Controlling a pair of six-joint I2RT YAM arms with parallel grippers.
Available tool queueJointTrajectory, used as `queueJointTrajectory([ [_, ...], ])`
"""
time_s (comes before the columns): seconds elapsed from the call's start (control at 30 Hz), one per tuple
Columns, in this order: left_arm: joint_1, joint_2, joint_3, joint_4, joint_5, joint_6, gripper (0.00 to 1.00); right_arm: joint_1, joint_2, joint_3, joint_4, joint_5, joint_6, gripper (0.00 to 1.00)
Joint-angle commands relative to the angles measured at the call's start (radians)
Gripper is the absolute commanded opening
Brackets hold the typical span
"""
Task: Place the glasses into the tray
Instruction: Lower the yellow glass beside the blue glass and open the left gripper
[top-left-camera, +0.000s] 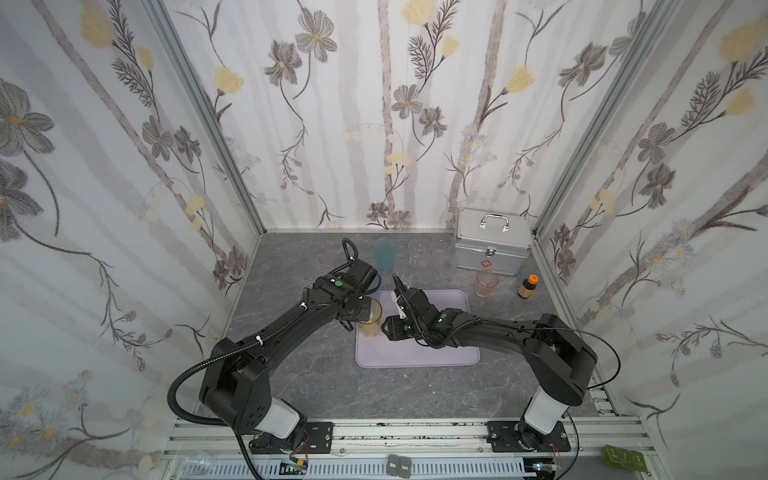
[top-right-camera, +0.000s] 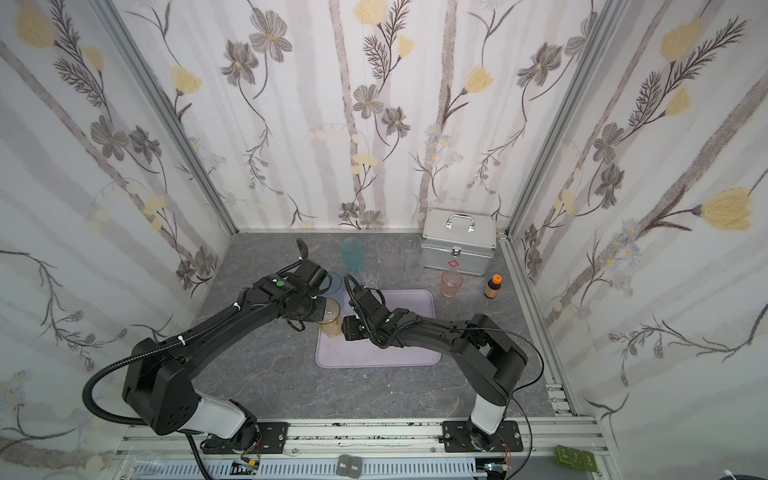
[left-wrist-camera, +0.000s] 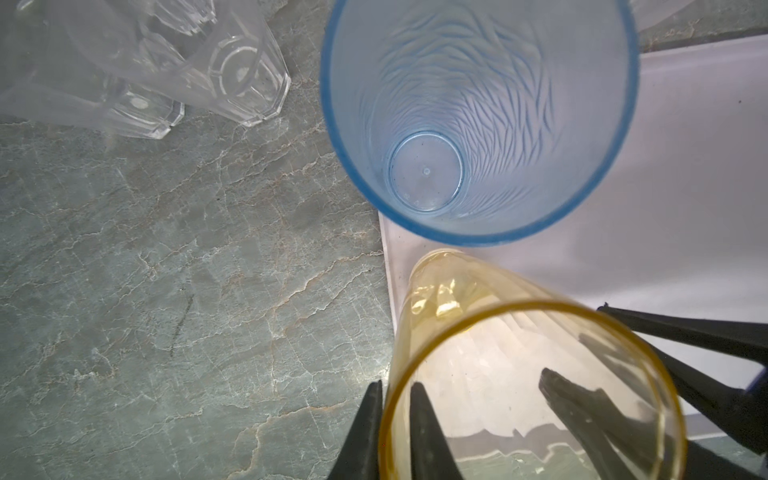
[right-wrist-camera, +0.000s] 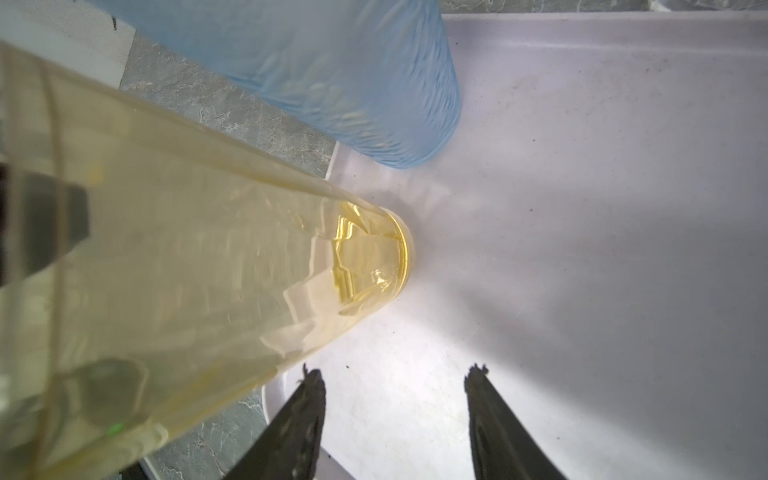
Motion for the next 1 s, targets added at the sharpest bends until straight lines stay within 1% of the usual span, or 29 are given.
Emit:
queueJointTrajectory([
  [0.0, 0.011, 0.002, 0.012, -0.001, -0.007, 0.0, 0.16, 0.002, -0.006, 0.0, 0.015, 0.004, 0.006, 0.55],
  [0.17, 0.027, 0.028, 0.019, 0.001, -0.002, 0.01, 0.16, 0.002, -0.011, 0.0, 0.016, 0.004, 0.007, 0.55],
  [0.33, 0.042, 0.051, 0.03, 0.009, 0.0, 0.019, 0.13, 0.003, 0.006, 0.025, 0.019, 0.0, 0.014, 0.55],
  [0.6, 0.044, 0.073, 0.058, 0.012, 0.005, 0.024, 0.13, 0.004, 0.018, 0.056, 0.0, 0.006, 0.001, 0.55],
  [0.83, 0.052, 0.068, 0.052, 0.01, -0.001, 0.034, 0.17, 0.003, 0.008, 0.049, -0.004, 0.024, -0.001, 0.55],
  [0.9, 0.057, 0.052, 0.046, 0.01, 0.004, 0.033, 0.22, 0.002, -0.001, 0.044, -0.005, 0.031, -0.003, 0.55],
  [0.97, 0.061, 0.035, 0.043, 0.01, 0.008, 0.03, 0.29, -0.001, -0.008, 0.043, -0.008, 0.036, -0.005, 0.55],
])
